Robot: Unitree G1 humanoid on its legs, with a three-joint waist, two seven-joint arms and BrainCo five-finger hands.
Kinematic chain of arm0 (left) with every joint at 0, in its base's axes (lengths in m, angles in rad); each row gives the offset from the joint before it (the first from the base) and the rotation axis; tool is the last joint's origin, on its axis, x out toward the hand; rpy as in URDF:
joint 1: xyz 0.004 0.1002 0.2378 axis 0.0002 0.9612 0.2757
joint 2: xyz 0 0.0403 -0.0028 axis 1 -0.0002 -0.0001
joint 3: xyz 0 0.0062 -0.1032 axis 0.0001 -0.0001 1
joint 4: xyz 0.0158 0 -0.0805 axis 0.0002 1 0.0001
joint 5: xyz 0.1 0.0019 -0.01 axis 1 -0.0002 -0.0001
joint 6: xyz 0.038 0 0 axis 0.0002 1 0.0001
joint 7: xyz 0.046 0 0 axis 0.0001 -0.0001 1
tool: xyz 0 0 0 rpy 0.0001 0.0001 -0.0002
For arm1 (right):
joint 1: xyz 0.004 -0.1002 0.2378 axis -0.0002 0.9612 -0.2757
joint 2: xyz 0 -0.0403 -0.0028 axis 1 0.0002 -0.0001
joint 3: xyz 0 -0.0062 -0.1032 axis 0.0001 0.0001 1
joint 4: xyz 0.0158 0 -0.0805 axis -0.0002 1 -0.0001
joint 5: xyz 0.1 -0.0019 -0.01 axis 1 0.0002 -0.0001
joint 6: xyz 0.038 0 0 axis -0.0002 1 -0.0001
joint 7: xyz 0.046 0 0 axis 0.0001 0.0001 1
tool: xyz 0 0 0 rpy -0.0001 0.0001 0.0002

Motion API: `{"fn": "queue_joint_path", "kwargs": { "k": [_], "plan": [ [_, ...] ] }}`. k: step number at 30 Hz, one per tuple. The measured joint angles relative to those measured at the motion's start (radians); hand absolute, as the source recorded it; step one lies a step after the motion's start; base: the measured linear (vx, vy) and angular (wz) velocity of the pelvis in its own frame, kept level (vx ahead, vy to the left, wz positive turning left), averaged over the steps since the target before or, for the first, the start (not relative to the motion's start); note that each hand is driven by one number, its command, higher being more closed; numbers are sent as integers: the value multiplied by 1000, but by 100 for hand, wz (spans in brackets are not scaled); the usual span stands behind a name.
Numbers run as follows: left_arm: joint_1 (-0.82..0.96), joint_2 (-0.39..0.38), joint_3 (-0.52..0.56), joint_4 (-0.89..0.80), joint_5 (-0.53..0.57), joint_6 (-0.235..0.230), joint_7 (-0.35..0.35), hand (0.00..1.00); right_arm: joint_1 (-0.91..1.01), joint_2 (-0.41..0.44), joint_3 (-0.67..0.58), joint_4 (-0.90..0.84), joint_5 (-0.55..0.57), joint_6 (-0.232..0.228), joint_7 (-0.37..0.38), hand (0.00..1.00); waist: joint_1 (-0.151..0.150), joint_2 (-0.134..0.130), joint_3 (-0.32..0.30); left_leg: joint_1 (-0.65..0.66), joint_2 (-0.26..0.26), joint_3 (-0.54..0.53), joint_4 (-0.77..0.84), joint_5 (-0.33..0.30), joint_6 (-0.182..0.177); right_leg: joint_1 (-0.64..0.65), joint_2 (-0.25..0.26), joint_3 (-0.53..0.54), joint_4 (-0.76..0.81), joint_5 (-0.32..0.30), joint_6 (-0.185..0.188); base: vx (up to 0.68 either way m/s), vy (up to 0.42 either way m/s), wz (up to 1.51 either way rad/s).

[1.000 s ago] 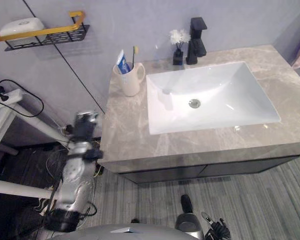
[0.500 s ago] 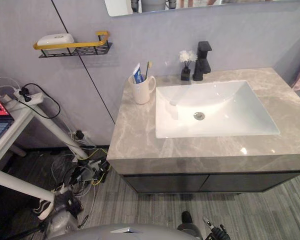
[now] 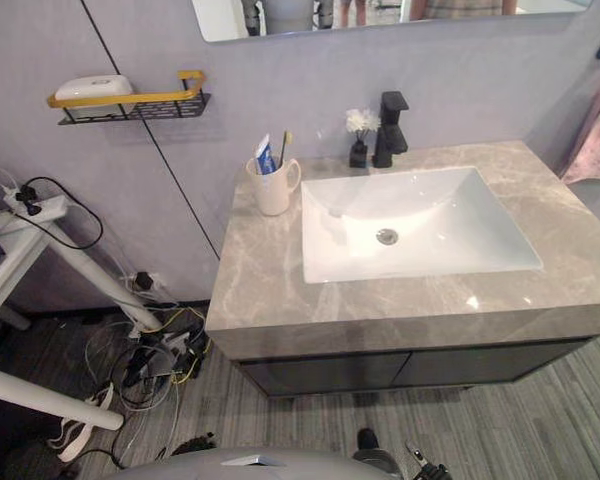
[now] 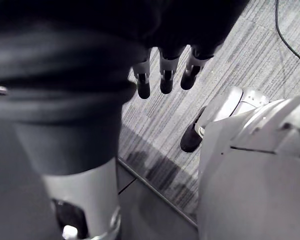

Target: Organize washtable

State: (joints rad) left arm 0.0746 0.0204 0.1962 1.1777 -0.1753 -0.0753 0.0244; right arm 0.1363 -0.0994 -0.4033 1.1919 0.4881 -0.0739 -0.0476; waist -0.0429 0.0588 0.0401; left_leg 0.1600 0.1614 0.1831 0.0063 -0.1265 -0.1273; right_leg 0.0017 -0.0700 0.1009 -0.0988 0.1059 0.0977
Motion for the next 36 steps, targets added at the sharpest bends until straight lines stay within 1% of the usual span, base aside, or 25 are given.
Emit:
{"fn": "queue_joint_path", "kwargs": {
  "k": [3, 4, 9, 14, 17, 18, 21, 22, 24, 25, 26, 27, 28, 29, 30, 31, 32, 33, 34, 35, 36],
  "plan": [
    [-10, 1, -56, 0, 40, 4, -23, 0, -14, 0, 1, 30, 0, 4, 2, 0, -1, 1, 0, 7, 0, 4, 5, -2, -1, 0, 2, 5, 1, 2, 2, 76, 0, -7],
    [-17, 2, -76, 5, 49, 5, -26, 0, -17, -1, 2, 32, 0, 12, 3, 0, 0, 1, 0, 8, 0, 4, 4, -2, -2, 1, 2, 5, 1, 1, 2, 73, -1, 1],
    [-45, 18, -143, 36, 107, 10, -25, 0, -28, -1, 10, 35, 1, 14, 5, 0, -1, -3, 6, 23, 0, 3, -1, -3, -2, 11, 2, 3, 3, -2, 5, 41, -1, 0],
    [-53, 21, -169, 36, 125, 9, -23, 0, -34, 0, 13, 35, 1, 14, 5, 0, 0, -9, 16, 25, 0, -5, 4, -3, -1, 26, -2, -8, 0, -6, 6, -25, 5, 7],
    [-70, 35, -225, 38, 127, 11, -17, 0, -33, 0, 14, 35, 1, 13, 5, 0, -1, -10, 18, 19, 0, -12, 13, -4, 0, 27, -4, -15, 0, -14, 12, -42, 4, 7],
    [-80, 41, -253, 37, 153, 9, -16, 0, -35, 0, 15, 34, 2, 13, 5, 0, -1, -11, 22, -4, -1, -13, 34, -19, 4, 12, -8, -15, 1, -20, 7, -69, 21, 3],
    [-99, 53, -301, 35, 164, 3, -14, 0, -47, 0, 18, 28, 5, 11, 5, 0, -2, -13, 24, -99, -3, -4, 104, -58, 15, -55, -16, -11, 16, -20, 9, -46, 38, -15],
    [-121, 63, -324, 35, 165, 3, -13, 0, -70, 0, 18, 27, 11, 10, 4, 0, -5, -21, 61, -131, -9, 9, 137, -66, 23, -109, -19, 4, 67, -20, 18, -19, 45, -27],
    [-152, 73, -346, 35, 169, 3, -9, 0, -88, 3, 19, 26, 43, 10, 2, 0, -7, -26, 105, -139, -14, 35, 153, -68, 23, -158, -18, 30, 142, -36, 27, -36, 68, -37],
    [-158, 80, -353, 34, 184, 2, -3, 0, -92, 10, 18, 25, 43, 10, 2, 0, -7, -43, 121, -145, -18, 54, 166, -71, 27, -195, -16, 48, 196, -46, 24, -3, 61, -44],
    [-163, 84, -352, 32, 185, 2, -1, 0, -93, 14, 18, 24, 43, 9, 1, 0, -7, -51, 126, -147, -20, 66, 173, -73, 30, -213, -13, 52, 213, -43, 25, 8, 40, -54],
    [-166, 90, -352, 25, 185, 1, 4, 0, -99, 25, 27, 24, 44, 6, -1, 0, -7, -68, 136, -144, -27, 89, 169, -72, 33, -225, -13, 55, 203, -15, 40, 1, 28, -53],
    [-166, 91, -350, 21, 184, 2, 5, 0, -101, 26, 35, 24, 45, 2, -1, 0, -3, -69, 134, -148, -27, 105, 164, -69, 39, -223, -12, 54, 164, 22, 55, 165, 2, -61],
    [-165, 90, -329, 11, 184, 0, 4, 0, -123, 26, 31, 19, 51, -3, -1, 0, -7, -57, 145, -158, -3, 130, 153, -61, 48, -278, -8, 10, 345, -84, 20, 635, -196, -22],
    [-163, 90, -319, -5, 182, 0, 4, 0, -108, 28, 30, 19, 66, -2, -7, 0, -13, -62, 145, -136, -13, 118, 160, -59, 48, -333, -29, -56, 672, -226, -7, 790, -282, 1],
    [-158, 87, -319, -5, 182, 0, 4, 0, -94, 33, 30, 20, 73, -3, -11, 0, -16, -71, 140, -131, -22, 110, 174, -59, 48, -332, -49, -87, 749, -241, -12, 604, -250, 15],
    [-150, 94, -309, -5, 182, 0, 4, 0, -82, 42, 33, 20, 78, -3, -12, 0, -11, -91, 128, -140, -41, 110, 229, -59, 49, -336, -72, -131, 775, -228, -12, 109, -21, 0],
    [-151, 88, -302, 4, 182, 4, 3, 0, -77, 37, 44, 16, 79, -12, -8, 0, -6, -86, 119, -180, -57, 101, 240, -85, 67, -295, -65, -125, 682, -215, 0, 2, 100, -17],
    [-147, 74, -290, 3, 182, 4, 3, 0, -80, 27, 43, 18, 78, -12, -9, 0, 2, -59, 103, -198, -80, 76, 194, -72, 89, -249, -43, -95, 557, -202, 21, 302, 149, -44],
    [-128, 57, -260, -4, 181, 0, 3, 0, -110, 17, 20, 20, 78, -9, -11, 0, 31, -34, 86, -218, -83, 105, 153, -17, 113, -247, -52, -62, 701, -279, 1, 643, 25, -28],
    [-137, 71, -254, -7, 181, 0, 8, 0, -112, 37, 27, 28, 74, -7, -8, 0, 24, -76, 79, -228, -115, 107, 171, -2, 126, -188, -77, -33, 720, -314, 19, 580, -41, -26]
  ]
}}
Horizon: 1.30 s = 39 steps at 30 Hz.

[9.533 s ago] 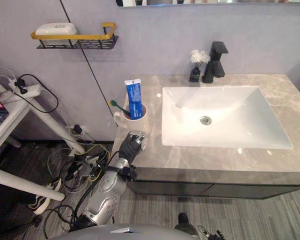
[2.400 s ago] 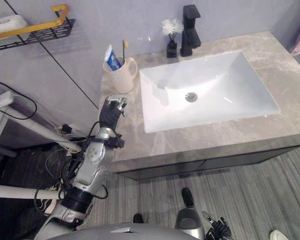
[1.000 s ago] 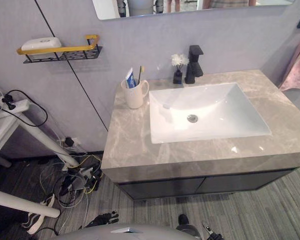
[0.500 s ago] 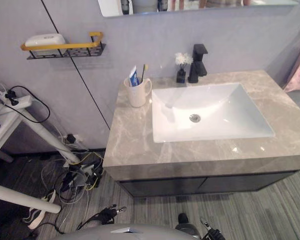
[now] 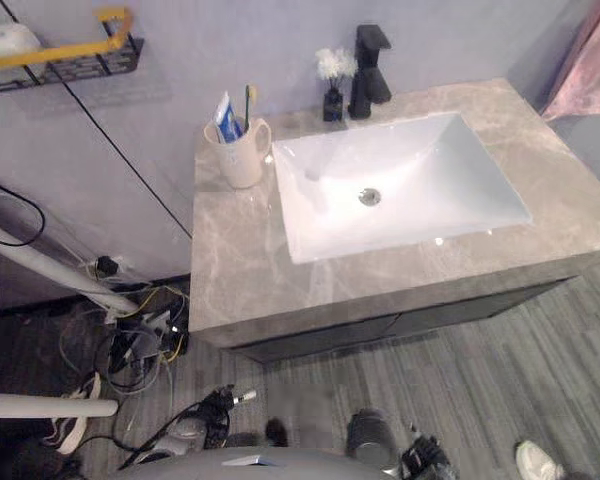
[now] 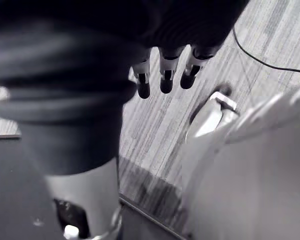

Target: Organize washtable

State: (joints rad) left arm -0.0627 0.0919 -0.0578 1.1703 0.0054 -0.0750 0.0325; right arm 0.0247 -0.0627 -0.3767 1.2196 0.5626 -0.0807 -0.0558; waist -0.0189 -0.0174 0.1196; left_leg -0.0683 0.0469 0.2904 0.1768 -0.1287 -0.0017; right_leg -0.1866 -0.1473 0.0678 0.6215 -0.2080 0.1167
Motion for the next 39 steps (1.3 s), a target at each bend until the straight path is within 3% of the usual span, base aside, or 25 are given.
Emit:
{"fn": "queue_joint_path", "kwargs": {
  "k": [2, 4, 8, 13, 16, 18, 20, 22, 23, 26, 27, 28, 32, 33, 34, 35, 36, 37, 38, 39],
  "plan": [
    [-6, 8, 11, 4, 0, 5, -3, 0, -15, 2, 28, -4, -5, 0, 6, 0, 28, -20, -4, -36, 9, 23, 20, 5, -9, 60, 9, 1, -180, -21, -3, 55, -77, -30],
    [-3, 14, 13, 4, -2, 7, -1, 0, -23, 7, 54, -9, -5, -2, 14, 0, 28, -30, -5, -51, 31, 32, 48, 6, -11, 123, 19, -2, -310, -19, -1, -160, -74, -34],
    [-8, 22, 14, -6, -40, 1, 1, 0, -26, 6, 112, -10, -5, -4, 14, 0, 28, -33, -1, -89, 77, 15, 122, 6, -14, 172, 49, -32, -408, -6, -22, -203, -84, 0],
    [-18, 21, 10, -36, -35, 1, 1, 0, -28, -4, 132, -7, -3, -24, 13, 0, 27, 2, 53, -133, 166, -81, 259, -20, -59, 216, 129, -87, -416, 21, -64, -263, -3, 17],
    [-20, 19, 10, -43, -34, 0, -2, 0, -28, -11, 117, 1, -2, -26, 14, 0, 24, 7, 57, -178, 166, -150, 364, -56, -66, 173, 130, -88, -379, 26, -71, -98, 67, -17],
    [-4, 6, 22, -45, -34, -9, -3, 0, -5, -12, 88, 2, -3, -25, 13, 0, 26, 21, 52, -177, 137, -243, 667, -148, -68, 150, 125, -21, -351, 29, -65, 61, 217, -64],
    [18, 0, 29, -44, -34, -10, -4, 0, -3, -17, 83, 0, -4, -22, 15, 0, 24, 34, 46, -111, 131, -284, 729, -168, -72, 135, 136, 47, -347, 45, -40, 4, 303, -95],
    [20, -2, 27, -38, -35, -8, -3, 0, 6, -10, 46, 1, -17, -16, 14, 0, 25, 37, 46, -57, 93, -289, 669, -217, -64, 128, 141, 111, -376, 101, -12, -32, 289, -100],
    [23, 7, 25, -39, -36, -9, -1, 0, 8, -4, 48, 7, -35, -15, 15, 0, 30, 21, 33, -21, 85, -259, 600, -247, -61, 128, 137, 150, -417, 155, -16, -78, 238, -101],
    [13, 32, -25, -31, -35, -7, -4, 0, 7, 19, 47, 3, -35, -16, 17, 0, -4, -6, -12, 13, 62, -200, 365, -314, -3, 74, 131, 166, -482, 220, -30, -55, 203, -49],
    [9, 36, -52, -31, -27, -6, -4, 0, 13, 23, 47, 6, -32, -14, 16, 0, 2, -22, -20, -6, 49, -161, 319, -272, 0, 42, 131, 165, -496, 253, -36, -168, 133, -49],
    [11, 35, -70, -30, -18, -6, -4, 0, 15, 22, 49, 4, -31, -16, 15, 0, 0, -20, -31, -29, 46, -141, 298, -253, 3, 20, 139, 164, -514, 286, -33, -217, 99, -91],
    [-11, 53, -96, -31, -16, -9, -3, 0, 21, 26, 81, 0, -30, -18, 13, 0, -2, -41, -56, -86, 47, -22, 183, -157, 21, -75, 156, 227, -709, 625, 18, -187, 5, -97],
    [-14, 50, -74, -31, -15, -13, -2, 0, 9, 18, 96, -2, -30, -17, 11, 0, 2, -41, -56, -99, 70, 23, 152, -119, 43, -106, 174, 212, -707, 659, -34, -97, -242, -95],
    [-15, 60, -15, -32, -14, -16, -2, 0, 0, 21, 93, -2, -28, -16, 11, 0, -3, -39, -49, -92, 97, 60, 128, -97, 24, -155, 200, 74, -532, 511, -89, 185, -376, -105],
    [-7, 54, 10, -32, -11, -14, -2, 0, 3, 24, 92, 1, -22, -17, 8, 0, 2, -38, -43, -59, 118, 90, 139, -91, 15, -166, 183, -77, -299, 303, -179, 327, -326, -88],
    [-5, 55, 18, -35, -3, -13, -1, 0, 10, 24, 93, 1, -23, -17, 6, 0, -1, -56, -47, -45, 108, 103, 158, -92, 13, -155, 157, -130, -260, 265, -176, 218, -340, -98],
    [-2, 67, 45, -29, 10, -8, -2, 0, 11, 34, 107, -3, -26, -24, 14, 0, 6, -81, -33, -43, 91, 94, 198, -122, 9, -128, 169, -180, -278, 277, -151, 0, -175, -126],
    [-1, 63, 59, -9, 15, -5, -3, 0, 8, 27, 119, -4, -33, -26, 17, 0, 15, -82, -34, -28, 41, 60, 173, -154, 27, -84, 189, -130, -399, 326, -85, -59, -124, -234],
    [21, 36, 98, 7, 16, -5, -4, 0, -21, 4, 100, 1, -37, -21, 17, 0, 54, -16, -34, -13, 61, 95, 93, -101, 65, -39, 228, -156, -463, 317, -147, 122, -52, -248]
  ]
}}
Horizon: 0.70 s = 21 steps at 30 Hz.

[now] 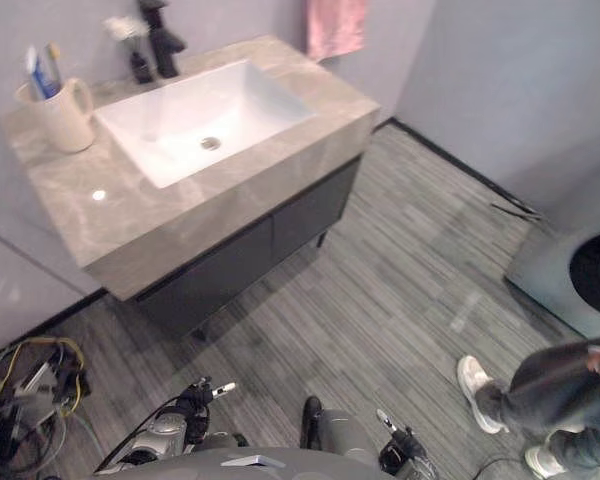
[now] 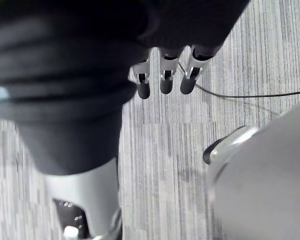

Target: Organize washtable

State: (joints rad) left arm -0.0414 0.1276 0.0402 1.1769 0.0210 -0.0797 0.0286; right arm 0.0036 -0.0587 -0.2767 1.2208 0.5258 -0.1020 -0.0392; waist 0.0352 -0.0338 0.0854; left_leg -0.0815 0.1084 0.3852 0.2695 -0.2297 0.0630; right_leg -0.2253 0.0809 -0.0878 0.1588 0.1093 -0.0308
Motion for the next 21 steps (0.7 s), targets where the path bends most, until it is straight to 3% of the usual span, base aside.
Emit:
{"fn": "queue_joint_path", "kwargs": {
  "k": [1, 2, 3, 4, 5, 6, 8, 12, 15, 16, 17, 18, 19, 21],
  "plan": [
    [5, 1, 28, -2, -1, 0, 2, 0, -7, -2, -7, -1, 2, 9, -5, 0, 4, -13, 1, 17, 14, 80, -3, 15, -7, -13, -40, -73, 124, -88, -67, 101, -76, -262],
    [7, -5, 39, -1, -4, 10, 6, 0, -9, -7, -6, 2, -3, 9, -2, 0, -2, -7, 3, 34, 33, 146, -5, 14, -10, -12, -127, -165, 317, -231, -54, 123, -137, -206],
    [5, -7, 39, -1, -8, 10, 2, 0, -3, -6, -9, 8, -8, 19, -4, 0, -1, -9, 5, 54, 59, 213, 1, 25, -31, 30, -200, -202, 358, -266, -27, 52, -63, -184],
    [6, -8, 41, -1, -14, 9, 2, 0, 0, -6, -6, 7, -9, 22, -3, 0, 1, -11, 3, 58, 72, 245, 8, 26, -33, 56, -231, -200, 328, -262, -16, 95, -76, -175],
    [7, -1, 44, -1, -14, 9, 2, 0, 3, -1, 6, 6, -17, 25, -1, 0, -1, -30, -5, 60, 96, 297, 42, 25, -42, 88, -238, -161, 236, -256, 47, 33, -148, -174],
    [6, 13, 51, 2, -14, 10, 1, 0, 3, 4, 17, 5, -40, 26, 3, 0, -8, -41, -8, 65, 116, 339, 59, 30, -60, 110, -198, -132, 150, -255, 58, -58, -294, -210],
    [6, -4, 68, 1, -15, 10, -2, 0, 4, 3, 34, 4, -45, 26, 8, 0, -16, -16, 6, 106, 172, 385, 69, 31, -75, 145, -130, -61, 81, -227, 51, -98, -296, -152],
    [8, -25, 68, -2, -14, 5, -12, 0, 64, -1, 1, 0, -45, 19, 18, 0, -70, 3, 7, 198, 327, 407, 173, 14, -161, 215, 0, 3, 69, -233, 33, -65, -242, -65],
    [22, -31, 78, -8, -14, 5, -19, 0, 72, -2, -16, 5, -44, 17, 18, 0, -81, 6, 24, 216, 435, 433, 346, 2, -144, 205, 70, 90, 128, -263, -19, -113, -180, -101],
    [45, -33, 86, -9, -14, 6, -18, 0, 81, -4, -20, 6, -44, 17, 19, 0, -81, 19, 26, 218, 466, 332, 462, 36, -85, 212, 115, 176, 173, -276, -57, -110, -245, -157],
    [53, -35, 104, -11, -31, 5, -18, 0, 89, -6, -22, 5, -43, 16, 20, 0, -81, 23, 26, 197, 454, 249, 502, 63, -74, 215, 131, 218, 186, -276, -75, -47, -200, -214],
    [65, -33, 109, -11, -36, 5, -18, 0, 101, -16, -22, 7, -44, 16, 20, 0, -80, 27, 34, 156, 363, 52, 541, -1, -139, 220, 142, 296, 207, -283, -104, -17, 12, -202],
    [70, -48, 109, -26, -46, 2, -18, 0, 115, -28, -39, 9, -45, 19, 20, 0, -88, 32, 39, 124, 246, -69, 537, -70, -159, 225, 148, 380, 217, -281, -112, 11, 84, -194],
    [77, -59, 96, -42, -54, -8, -19, 0, 153, -36, -51, 9, -50, 19, 22, 0, -102, 54, 53, 66, 139, -137, 480, -115, -141, 226, 153, 477, 217, -279, -116, -10, 121, -166]
  ]
}}
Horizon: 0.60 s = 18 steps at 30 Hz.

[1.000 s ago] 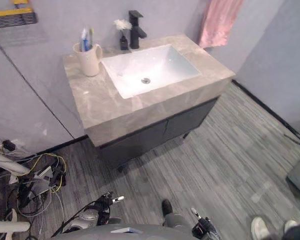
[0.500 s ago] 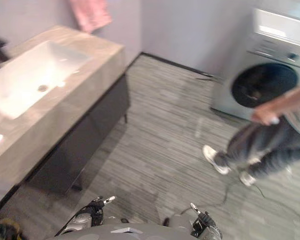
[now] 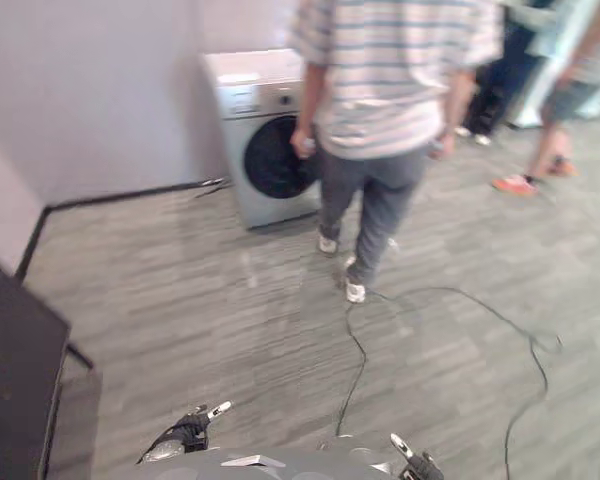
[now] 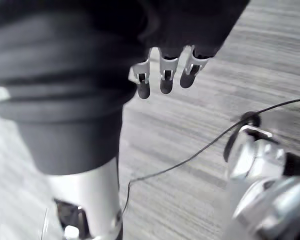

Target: Organize washtable

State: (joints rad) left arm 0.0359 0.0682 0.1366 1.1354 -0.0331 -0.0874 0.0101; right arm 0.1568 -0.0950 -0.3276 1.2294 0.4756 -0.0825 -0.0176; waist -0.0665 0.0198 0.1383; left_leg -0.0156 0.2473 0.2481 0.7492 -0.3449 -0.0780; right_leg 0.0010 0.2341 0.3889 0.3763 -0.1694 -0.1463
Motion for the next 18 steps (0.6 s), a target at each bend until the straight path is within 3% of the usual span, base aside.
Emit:
{"fn": "queue_joint_path", "kwargs": {
  "k": [1, 3, 4, 5, 6, 7, 8, 9, 11, 12, 13, 15, 16, 18],
  "plan": [
    [0, -6, 0, 1, -1, -4, 1, 0, 26, -4, -14, 2, -30, 8, 0, 0, -6, 8, 4, -52, -60, -73, -82, 0, 1, -11, 5, 57, 9, 0, 0, 20, 132, -160],
    [-6, -16, 23, -7, -3, -9, 3, 0, 34, -4, -66, 4, -42, 8, 1, 0, -6, 25, 14, -120, -114, -210, -261, 16, -8, -48, 32, 156, 21, 0, 0, 62, 160, -172],
    [-6, -20, 31, -10, -6, -9, 3, 0, 33, -4, -71, 2, -49, 8, 1, 0, -5, 30, 16, -128, -113, -228, -296, 17, -6, -54, 41, 175, 21, 1, 0, 141, 215, -202],
    [-2, -40, 63, -10, -23, -8, 4, 0, 35, -4, -67, -13, -71, 7, 1, 0, -1, 47, 20, -132, -101, -228, -337, 60, -12, -58, 68, 231, 19, 6, 3, 162, 219, -196],
    [9, -47, 86, -4, -28, -8, 5, 0, 39, -4, -39, -25, -76, 6, 5, 0, 8, 70, 5, -137, -83, -196, -328, 77, -15, -73, 95, 271, 76, 0, 44, 180, 241, -208],
    [12, -45, 103, -11, -28, -12, 4, 0, 45, -2, -25, -32, -75, 9, 6, 0, 13, 48, 0, -136, -81, -157, -316, 77, -15, -96, 99, 265, 155, -19, 70, 137, 173, -182],
    [12, -34, 115, -31, -27, -19, 4, 0, 55, 25, 1, -45, -76, 11, 7, 0, 20, 1, -4, -137, -88, -78, -281, 78, -15, -99, 70, 256, 236, -99, 93, 91, 106, -132],
    [6, -30, 114, -40, -27, -24, 3, 0, 52, 26, 15, -54, -77, 15, 8, 0, 20, -16, 1, -141, -88, -43, -245, 72, -9, -109, 56, 255, 252, -153, 98, 127, 163, -103],
    [6, -37, 103, -37, -25, -14, 0, 0, 77, 26, 24, -75, -77, 22, 10, 0, 11, -18, -24, -130, -101, 0, -267, 61, 5, -105, 24, 274, 210, -165, 100, 194, 158, -47],
    [4, -36, 101, -42, -26, -14, -1, 0, 94, 29, 41, -100, -92, 22, 13, 0, 22, -18, -35, -80, -120, 66, -339, 71, 16, -130, -14, 249, 294, -167, 131, 306, 25, -51],
    [4, -31, 101, -51, -29, -18, 0, 0, 90, 33, 51, -105, -105, 23, 17, 0, 23, -46, -35, -38, -129, 124, -361, 77, 20, -188, -42, 172, 480, -149, 236, 290, -3, -57],
    [1, -30, 99, -52, -36, -12, 1, 0, 83, 35, 52, -136, -103, 22, 18, 0, 27, -45, -30, 11, -129, 177, -377, 70, 40, -268, -83, 48, 605, -93, 291, 250, 7, -89],
    [-3, -30, 98, -50, -42, -3, 2, 0, 54, 34, 54, -141, -103, 21, 18, 0, 20, -44, -24, 71, -126, 241, -415, 73, 27, -355, -151, -85, 677, -124, 230, 246, -14, -120],
    [-11, -40, 98, -47, -55, -2, 2, 0, 30, 29, 54, -142, -103, 19, 19, 0, 22, -49, -22, 114, -117, 291, -455, 58, 14, -416, -189, -173, 654, -149, 189, 183, -56, -103]
  ]
}}
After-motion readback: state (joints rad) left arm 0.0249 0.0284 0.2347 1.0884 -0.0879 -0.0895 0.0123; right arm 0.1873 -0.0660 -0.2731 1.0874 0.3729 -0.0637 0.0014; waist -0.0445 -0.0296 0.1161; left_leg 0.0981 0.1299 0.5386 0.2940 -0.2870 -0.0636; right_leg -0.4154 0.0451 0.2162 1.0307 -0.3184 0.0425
